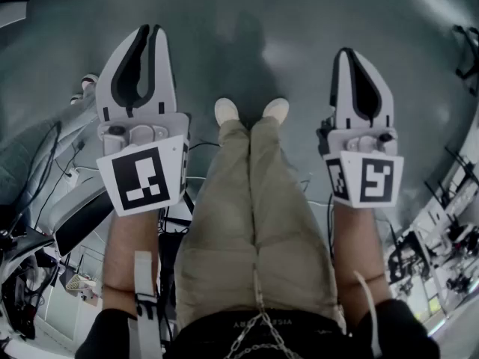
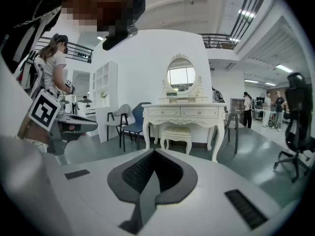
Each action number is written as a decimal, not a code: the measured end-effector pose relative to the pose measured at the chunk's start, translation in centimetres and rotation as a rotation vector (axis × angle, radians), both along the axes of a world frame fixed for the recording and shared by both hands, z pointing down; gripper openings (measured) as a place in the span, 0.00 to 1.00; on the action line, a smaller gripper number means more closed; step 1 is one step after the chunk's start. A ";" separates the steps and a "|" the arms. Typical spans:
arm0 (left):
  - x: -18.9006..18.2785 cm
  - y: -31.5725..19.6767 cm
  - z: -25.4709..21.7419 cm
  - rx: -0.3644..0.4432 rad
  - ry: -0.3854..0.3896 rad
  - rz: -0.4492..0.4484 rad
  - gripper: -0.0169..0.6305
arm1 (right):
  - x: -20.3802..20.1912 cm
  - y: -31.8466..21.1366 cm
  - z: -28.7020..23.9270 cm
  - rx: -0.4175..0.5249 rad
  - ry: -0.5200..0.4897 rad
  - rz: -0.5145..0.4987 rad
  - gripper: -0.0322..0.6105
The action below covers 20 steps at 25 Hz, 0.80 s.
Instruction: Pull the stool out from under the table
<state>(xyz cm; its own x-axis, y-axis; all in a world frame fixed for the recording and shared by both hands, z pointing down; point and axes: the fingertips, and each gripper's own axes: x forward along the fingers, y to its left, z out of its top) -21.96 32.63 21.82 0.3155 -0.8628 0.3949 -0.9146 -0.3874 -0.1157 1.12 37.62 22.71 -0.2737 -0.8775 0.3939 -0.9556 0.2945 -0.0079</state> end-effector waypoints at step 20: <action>6.4 -0.5 -0.8 0.000 0.020 -0.078 0.26 | 3.1 0.1 0.3 -0.088 -0.068 -0.226 0.36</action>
